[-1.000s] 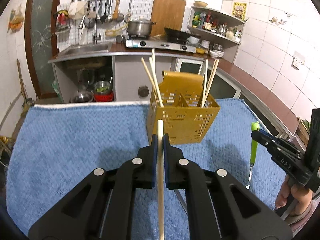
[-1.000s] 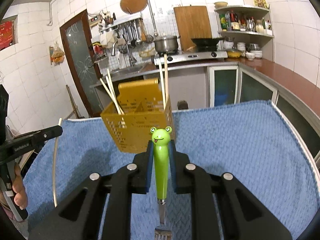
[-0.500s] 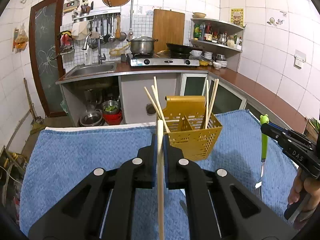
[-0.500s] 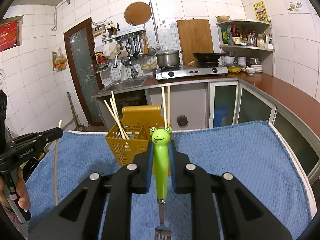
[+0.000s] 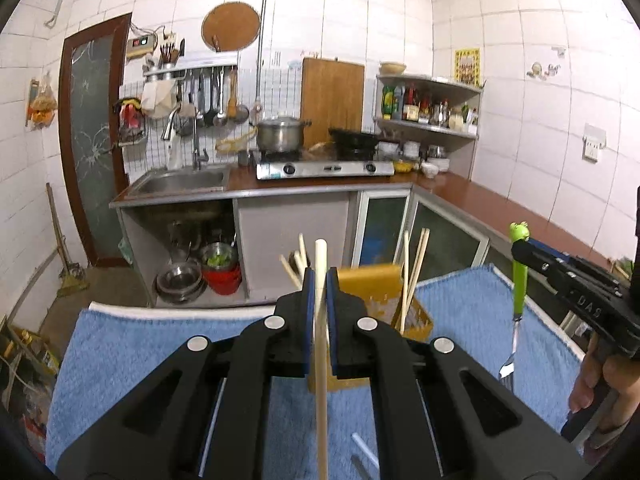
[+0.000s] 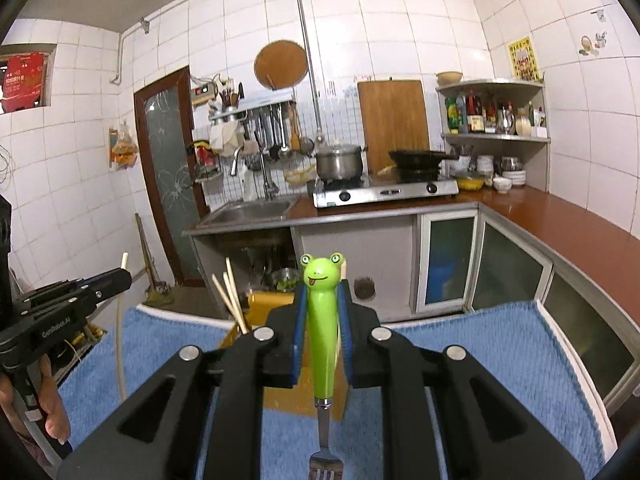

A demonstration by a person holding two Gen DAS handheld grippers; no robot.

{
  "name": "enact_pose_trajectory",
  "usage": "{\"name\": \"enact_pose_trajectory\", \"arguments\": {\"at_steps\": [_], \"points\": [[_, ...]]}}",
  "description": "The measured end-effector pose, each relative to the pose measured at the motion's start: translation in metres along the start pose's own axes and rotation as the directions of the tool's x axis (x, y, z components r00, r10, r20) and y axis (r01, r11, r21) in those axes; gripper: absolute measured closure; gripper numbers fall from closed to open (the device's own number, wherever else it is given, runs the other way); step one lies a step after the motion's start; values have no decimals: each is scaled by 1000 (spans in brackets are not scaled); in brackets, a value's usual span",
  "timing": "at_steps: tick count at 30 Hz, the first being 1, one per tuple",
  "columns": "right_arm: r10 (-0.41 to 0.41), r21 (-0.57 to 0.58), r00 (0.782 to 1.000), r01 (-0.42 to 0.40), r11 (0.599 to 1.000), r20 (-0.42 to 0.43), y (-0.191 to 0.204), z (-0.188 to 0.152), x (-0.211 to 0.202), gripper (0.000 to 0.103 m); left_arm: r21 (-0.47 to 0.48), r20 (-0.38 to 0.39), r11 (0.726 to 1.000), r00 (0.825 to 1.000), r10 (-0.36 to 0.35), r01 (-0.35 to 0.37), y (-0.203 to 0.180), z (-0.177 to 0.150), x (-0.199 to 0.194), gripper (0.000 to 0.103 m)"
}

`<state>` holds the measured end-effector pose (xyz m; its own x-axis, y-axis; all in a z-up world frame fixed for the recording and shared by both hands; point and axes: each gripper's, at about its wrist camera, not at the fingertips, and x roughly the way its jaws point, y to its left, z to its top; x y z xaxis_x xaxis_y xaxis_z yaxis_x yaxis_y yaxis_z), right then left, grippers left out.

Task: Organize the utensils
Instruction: 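Carry the chopstick and frog fork upright over the holder and lower them in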

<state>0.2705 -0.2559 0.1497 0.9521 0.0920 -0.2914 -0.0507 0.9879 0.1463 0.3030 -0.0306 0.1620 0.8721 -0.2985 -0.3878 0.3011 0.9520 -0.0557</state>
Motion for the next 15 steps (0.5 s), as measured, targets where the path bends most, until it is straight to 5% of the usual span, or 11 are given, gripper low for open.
{"name": "enact_pose_trajectory", "arguments": {"at_steps": [8, 15], "points": [[13, 15, 991, -15, 1000, 134, 4, 29, 23, 88, 18, 119, 1000, 993, 0, -2, -11, 39, 23, 99], [20, 22, 975, -26, 999, 223, 3, 33, 59, 88, -52, 254, 999, 967, 5, 9, -12, 67, 57, 99]]}}
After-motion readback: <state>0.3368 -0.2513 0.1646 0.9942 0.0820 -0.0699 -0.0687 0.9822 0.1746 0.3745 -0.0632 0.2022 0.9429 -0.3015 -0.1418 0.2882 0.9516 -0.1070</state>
